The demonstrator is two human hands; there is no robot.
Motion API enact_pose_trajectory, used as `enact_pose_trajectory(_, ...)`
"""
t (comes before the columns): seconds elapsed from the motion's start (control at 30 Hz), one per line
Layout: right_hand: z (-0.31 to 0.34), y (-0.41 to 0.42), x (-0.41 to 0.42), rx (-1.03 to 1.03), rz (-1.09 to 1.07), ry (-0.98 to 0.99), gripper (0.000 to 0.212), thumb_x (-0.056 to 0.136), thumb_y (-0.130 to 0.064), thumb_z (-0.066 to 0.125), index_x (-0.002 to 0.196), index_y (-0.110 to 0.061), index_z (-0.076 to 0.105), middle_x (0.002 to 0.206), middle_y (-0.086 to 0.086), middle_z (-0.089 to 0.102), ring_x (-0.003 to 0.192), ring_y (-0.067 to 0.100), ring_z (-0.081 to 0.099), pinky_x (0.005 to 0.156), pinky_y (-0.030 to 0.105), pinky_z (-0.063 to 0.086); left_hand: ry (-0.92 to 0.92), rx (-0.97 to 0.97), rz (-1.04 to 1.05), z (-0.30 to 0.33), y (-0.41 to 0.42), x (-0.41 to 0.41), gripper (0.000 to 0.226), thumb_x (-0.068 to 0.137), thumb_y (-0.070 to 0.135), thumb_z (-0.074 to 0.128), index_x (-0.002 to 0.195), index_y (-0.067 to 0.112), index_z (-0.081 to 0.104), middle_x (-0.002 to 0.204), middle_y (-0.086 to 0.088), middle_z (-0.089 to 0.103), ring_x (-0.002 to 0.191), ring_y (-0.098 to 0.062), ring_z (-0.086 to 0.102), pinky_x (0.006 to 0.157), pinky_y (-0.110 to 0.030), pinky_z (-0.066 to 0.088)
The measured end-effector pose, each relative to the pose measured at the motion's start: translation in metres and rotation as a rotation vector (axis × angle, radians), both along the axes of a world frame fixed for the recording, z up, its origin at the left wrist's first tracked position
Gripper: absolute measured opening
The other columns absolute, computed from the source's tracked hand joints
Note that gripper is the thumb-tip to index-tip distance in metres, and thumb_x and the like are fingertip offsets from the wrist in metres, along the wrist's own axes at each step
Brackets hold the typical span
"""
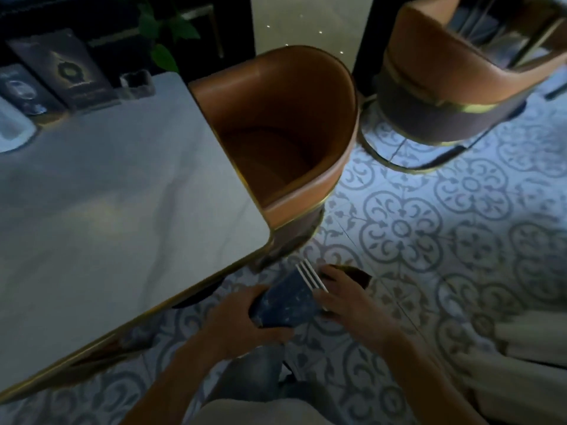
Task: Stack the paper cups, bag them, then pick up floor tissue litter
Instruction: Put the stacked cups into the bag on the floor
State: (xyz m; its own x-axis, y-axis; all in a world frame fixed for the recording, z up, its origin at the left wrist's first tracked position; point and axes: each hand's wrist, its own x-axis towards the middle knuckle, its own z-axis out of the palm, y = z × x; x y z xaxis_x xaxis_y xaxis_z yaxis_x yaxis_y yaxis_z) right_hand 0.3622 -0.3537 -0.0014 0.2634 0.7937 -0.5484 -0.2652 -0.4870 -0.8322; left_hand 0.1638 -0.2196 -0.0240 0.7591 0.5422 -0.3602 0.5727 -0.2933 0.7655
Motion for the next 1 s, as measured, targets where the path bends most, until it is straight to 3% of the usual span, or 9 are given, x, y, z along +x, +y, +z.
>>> enact_pose_trajectory(0.13, -0.011, -0.013, 0.015, -0.056, -0.141, 0.15, 0.061, 0.074, -0.05, 0.076, 0.128, -0.031, 0.054, 0.125, 0.001, 0.063, 0.111, 0.016, 0.065, 0.081, 0.034, 0.057, 0.031, -0.097, -0.156, -0.027, 0.018, 0.039, 0.07, 0.052, 0.076, 0.081, 0.114, 0.065, 0.052, 0.105, 0.032, 0.068, 0.093, 0.013, 0.064, 0.075, -0.014, 0.055)
enact_pose_trajectory(0.23, -0.02, -0.016, 0.023, -0.122, -0.232, 0.156, 0.065, 0.076, -0.04, 0.076, 0.132, -0.021, 0.05, 0.128, 0.009, 0.061, 0.112, 0.021, 0.064, 0.083, 0.035, 0.057, 0.129, -0.108, -0.335, -0.05, 0.031, 0.069, 0.085, 0.064, 0.062, 0.082, 0.138, 0.036, 0.05, 0.131, 0.008, 0.064, 0.115, -0.005, 0.061, 0.096, -0.021, 0.048)
enact_pose_trajectory(0.3, -0.027, -0.016, 0.031, -0.173, -0.294, 0.125, 0.065, 0.074, -0.037, 0.079, 0.13, -0.019, 0.051, 0.128, 0.013, 0.06, 0.112, 0.024, 0.064, 0.085, 0.037, 0.057, 0.097, -0.12, -0.372, -0.059, 0.039, 0.085, 0.085, 0.06, 0.064, 0.082, 0.135, 0.039, 0.051, 0.116, 0.024, 0.06, 0.102, 0.018, 0.053, 0.087, 0.0, 0.038)
enact_pose_trajectory(0.37, -0.032, -0.016, 0.037, -0.204, -0.315, 0.063, 0.066, 0.071, -0.036, 0.08, 0.127, -0.019, 0.052, 0.125, 0.016, 0.059, 0.11, 0.027, 0.064, 0.086, 0.04, 0.057, 0.071, -0.131, -0.403, -0.064, 0.044, 0.1, 0.082, 0.054, 0.066, 0.081, 0.127, 0.044, 0.051, 0.1, 0.037, 0.053, 0.088, 0.03, 0.048, 0.077, 0.004, 0.036)
enact_pose_trajectory(0.53, -0.047, -0.021, 0.06, -0.333, -0.305, -0.196, 0.079, 0.053, -0.049, 0.082, 0.122, -0.037, 0.046, 0.122, -0.002, 0.057, 0.109, 0.015, 0.059, 0.088, 0.041, 0.057, 0.143, -0.119, -0.493, -0.088, 0.032, 0.144, 0.081, 0.057, 0.067, 0.076, 0.129, 0.043, 0.048, 0.121, 0.017, 0.06, 0.11, -0.007, 0.059, 0.09, -0.022, 0.043)
enact_pose_trajectory(0.63, -0.067, -0.027, 0.085, -0.35, -0.242, -0.313, 0.084, 0.052, -0.053, 0.079, 0.124, -0.041, 0.04, 0.121, -0.009, 0.053, 0.108, 0.008, 0.056, 0.083, 0.028, 0.055, 0.132, -0.179, -0.438, -0.103, 0.017, 0.171, 0.072, 0.056, 0.062, 0.079, 0.117, 0.052, 0.041, 0.114, 0.022, 0.06, 0.105, -0.007, 0.061, 0.086, -0.027, 0.052)
enact_pose_trajectory(0.77, -0.108, -0.037, 0.13, -0.32, -0.193, -0.402, 0.085, 0.054, -0.049, 0.083, 0.126, -0.043, 0.038, 0.117, -0.015, 0.053, 0.103, -0.001, 0.056, 0.071, 0.016, 0.053, 0.122, -0.185, -0.347, -0.136, -0.003, 0.212, 0.073, 0.06, 0.052, 0.081, 0.123, 0.042, 0.045, 0.12, 0.018, 0.056, 0.112, -0.01, 0.057, 0.092, -0.031, 0.052)
enact_pose_trajectory(0.87, -0.153, -0.037, 0.165, -0.295, -0.156, -0.462, 0.092, 0.053, -0.052, 0.085, 0.129, -0.046, 0.035, 0.12, -0.022, 0.049, 0.108, -0.005, 0.051, 0.079, 0.022, 0.051, 0.146, -0.266, -0.175, -0.166, -0.018, 0.24, 0.069, 0.065, 0.043, 0.084, 0.124, 0.036, 0.05, 0.12, 0.019, 0.055, 0.108, -0.001, 0.055, 0.085, -0.012, 0.045)
enact_pose_trajectory(1.0, -0.217, -0.029, 0.203, -0.278, -0.112, -0.51, 0.098, 0.049, -0.064, 0.083, 0.131, -0.045, 0.033, 0.12, -0.029, 0.045, 0.111, -0.012, 0.046, 0.081, 0.018, 0.046, 0.112, -0.52, 0.061, -0.211, -0.035, 0.271, 0.046, 0.088, 0.021, 0.073, 0.129, 0.028, 0.055, 0.123, 0.003, 0.067, 0.109, -0.006, 0.065, 0.09, -0.032, 0.056)
